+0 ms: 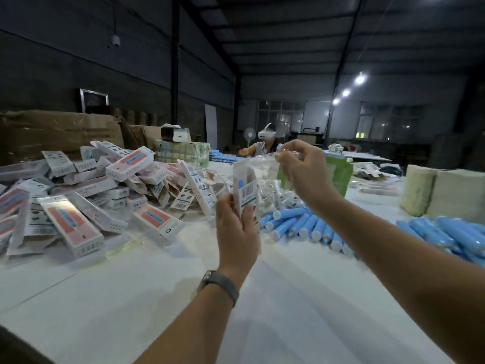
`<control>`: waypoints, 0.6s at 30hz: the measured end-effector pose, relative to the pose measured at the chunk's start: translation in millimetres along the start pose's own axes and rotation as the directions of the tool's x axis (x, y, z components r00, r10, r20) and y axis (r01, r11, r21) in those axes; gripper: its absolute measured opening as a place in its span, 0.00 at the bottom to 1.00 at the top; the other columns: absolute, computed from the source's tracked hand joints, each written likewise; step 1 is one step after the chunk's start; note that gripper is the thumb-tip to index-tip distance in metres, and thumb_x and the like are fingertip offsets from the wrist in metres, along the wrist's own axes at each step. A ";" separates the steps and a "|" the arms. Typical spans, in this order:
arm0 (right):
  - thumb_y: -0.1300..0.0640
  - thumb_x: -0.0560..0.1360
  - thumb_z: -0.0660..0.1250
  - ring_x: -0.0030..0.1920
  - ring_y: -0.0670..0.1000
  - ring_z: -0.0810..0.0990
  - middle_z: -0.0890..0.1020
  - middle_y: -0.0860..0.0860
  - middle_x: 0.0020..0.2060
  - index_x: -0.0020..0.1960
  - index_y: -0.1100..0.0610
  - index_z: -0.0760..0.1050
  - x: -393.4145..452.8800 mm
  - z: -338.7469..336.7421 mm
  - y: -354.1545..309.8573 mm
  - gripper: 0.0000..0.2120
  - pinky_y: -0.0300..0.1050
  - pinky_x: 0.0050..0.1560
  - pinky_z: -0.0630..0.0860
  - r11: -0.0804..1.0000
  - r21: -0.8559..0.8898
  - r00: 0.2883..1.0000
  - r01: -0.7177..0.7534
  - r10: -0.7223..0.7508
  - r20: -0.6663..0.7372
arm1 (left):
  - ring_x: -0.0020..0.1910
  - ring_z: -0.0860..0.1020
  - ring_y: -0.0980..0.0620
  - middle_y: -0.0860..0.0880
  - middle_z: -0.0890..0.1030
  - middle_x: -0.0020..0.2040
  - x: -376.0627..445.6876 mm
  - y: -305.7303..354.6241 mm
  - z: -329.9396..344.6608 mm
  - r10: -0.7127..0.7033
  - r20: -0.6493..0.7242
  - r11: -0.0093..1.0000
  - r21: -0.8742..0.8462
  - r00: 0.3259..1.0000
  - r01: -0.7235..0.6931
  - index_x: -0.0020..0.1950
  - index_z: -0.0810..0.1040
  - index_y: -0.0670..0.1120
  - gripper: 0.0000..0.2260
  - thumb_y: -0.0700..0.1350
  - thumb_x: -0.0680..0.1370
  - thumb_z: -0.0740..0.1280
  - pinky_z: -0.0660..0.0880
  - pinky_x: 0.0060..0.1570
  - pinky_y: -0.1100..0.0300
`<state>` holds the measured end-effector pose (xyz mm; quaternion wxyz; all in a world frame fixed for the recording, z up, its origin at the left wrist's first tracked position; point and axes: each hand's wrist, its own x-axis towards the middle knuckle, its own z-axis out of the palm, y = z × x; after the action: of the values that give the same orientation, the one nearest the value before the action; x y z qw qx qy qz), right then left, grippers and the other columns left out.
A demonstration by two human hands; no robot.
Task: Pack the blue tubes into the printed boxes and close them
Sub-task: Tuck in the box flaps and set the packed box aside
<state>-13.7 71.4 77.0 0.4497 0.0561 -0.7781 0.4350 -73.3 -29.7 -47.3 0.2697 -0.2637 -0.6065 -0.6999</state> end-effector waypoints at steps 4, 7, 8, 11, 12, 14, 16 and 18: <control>0.62 0.75 0.66 0.27 0.44 0.67 0.73 0.47 0.26 0.37 0.51 0.76 -7.4 -19.6 -24.7 0.10 0.42 0.31 0.65 0.998 -0.054 1.000 0.028 -0.027 0.007 | 0.51 0.75 0.47 0.49 0.73 0.52 -8.9 5.6 2.3 0.079 0.031 0.996 0.024 0.996 -0.080 0.56 0.66 0.49 0.09 0.38 0.82 0.64 0.74 0.54 0.51; 0.60 0.74 0.67 0.28 0.47 0.69 0.75 0.49 0.28 0.36 0.52 0.77 -7.5 -26.1 -34.6 0.09 0.43 0.34 0.67 0.984 -0.179 0.992 0.016 0.007 0.128 | 0.52 0.75 0.47 0.49 0.74 0.52 -14.5 7.1 3.7 0.100 0.079 0.995 0.009 0.992 -0.101 0.56 0.66 0.50 0.07 0.43 0.81 0.63 0.72 0.52 0.58; 0.60 0.73 0.67 0.29 0.48 0.69 0.75 0.51 0.29 0.35 0.53 0.77 -6.1 -28.2 -37.2 0.08 0.43 0.34 0.68 0.980 -0.199 0.988 0.020 0.011 0.153 | 0.52 0.75 0.47 0.49 0.74 0.52 -15.4 7.4 4.4 0.104 0.089 0.995 0.004 0.991 -0.105 0.56 0.66 0.50 0.07 0.44 0.80 0.63 0.70 0.51 0.62; 0.60 0.74 0.67 0.25 0.47 0.66 0.74 0.52 0.27 0.35 0.55 0.77 -1.0 -34.5 -42.7 0.09 0.40 0.28 0.65 0.977 -0.211 0.968 0.004 0.049 0.245 | 0.51 0.74 0.48 0.47 0.75 0.52 -16.2 7.2 6.4 0.147 0.108 0.989 0.016 0.983 -0.149 0.56 0.67 0.49 0.08 0.41 0.81 0.64 0.67 0.50 0.71; 0.59 0.75 0.67 0.23 0.45 0.65 0.74 0.49 0.25 0.35 0.54 0.77 0.2 -35.2 -42.9 0.09 0.38 0.26 0.64 0.971 -0.239 0.956 -0.001 0.071 0.285 | 0.51 0.74 0.48 0.45 0.76 0.52 -16.6 7.5 6.7 0.155 0.116 0.987 0.022 0.981 -0.158 0.56 0.67 0.49 0.08 0.39 0.81 0.64 0.67 0.51 0.73; 0.57 0.75 0.67 0.19 0.40 0.65 0.75 0.45 0.24 0.38 0.52 0.76 1.2 -34.3 -40.1 0.08 0.36 0.26 0.64 0.937 -0.348 0.949 0.035 0.078 0.305 | 0.51 0.74 0.48 0.44 0.76 0.53 -17.6 8.9 7.1 0.148 0.137 0.988 0.028 0.979 -0.153 0.56 0.67 0.49 0.10 0.37 0.81 0.65 0.66 0.50 0.75; 0.56 0.75 0.67 0.21 0.39 0.70 0.78 0.46 0.29 0.42 0.52 0.77 1.7 -32.7 -34.8 0.03 0.37 0.28 0.67 0.896 -0.436 0.966 0.084 0.035 0.258 | 0.52 0.74 0.47 0.44 0.76 0.53 -18.6 9.5 7.3 0.145 0.159 0.988 0.031 0.977 -0.152 0.56 0.67 0.48 0.09 0.38 0.81 0.65 0.66 0.50 0.74; 0.56 0.74 0.68 0.26 0.41 0.74 0.79 0.46 0.31 0.45 0.53 0.77 2.2 -33.4 -30.1 0.01 0.40 0.32 0.72 0.854 -0.505 0.978 0.125 -0.019 0.209 | 0.52 0.74 0.48 0.44 0.76 0.54 -19.6 9.8 7.3 0.149 0.174 0.987 0.032 0.973 -0.157 0.57 0.67 0.47 0.07 0.40 0.81 0.64 0.67 0.50 0.74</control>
<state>21.1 77.9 104.8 0.3852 0.0056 -0.9038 0.1862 -52.1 -22.5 -53.1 0.2756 -0.3627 -0.6212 -0.6376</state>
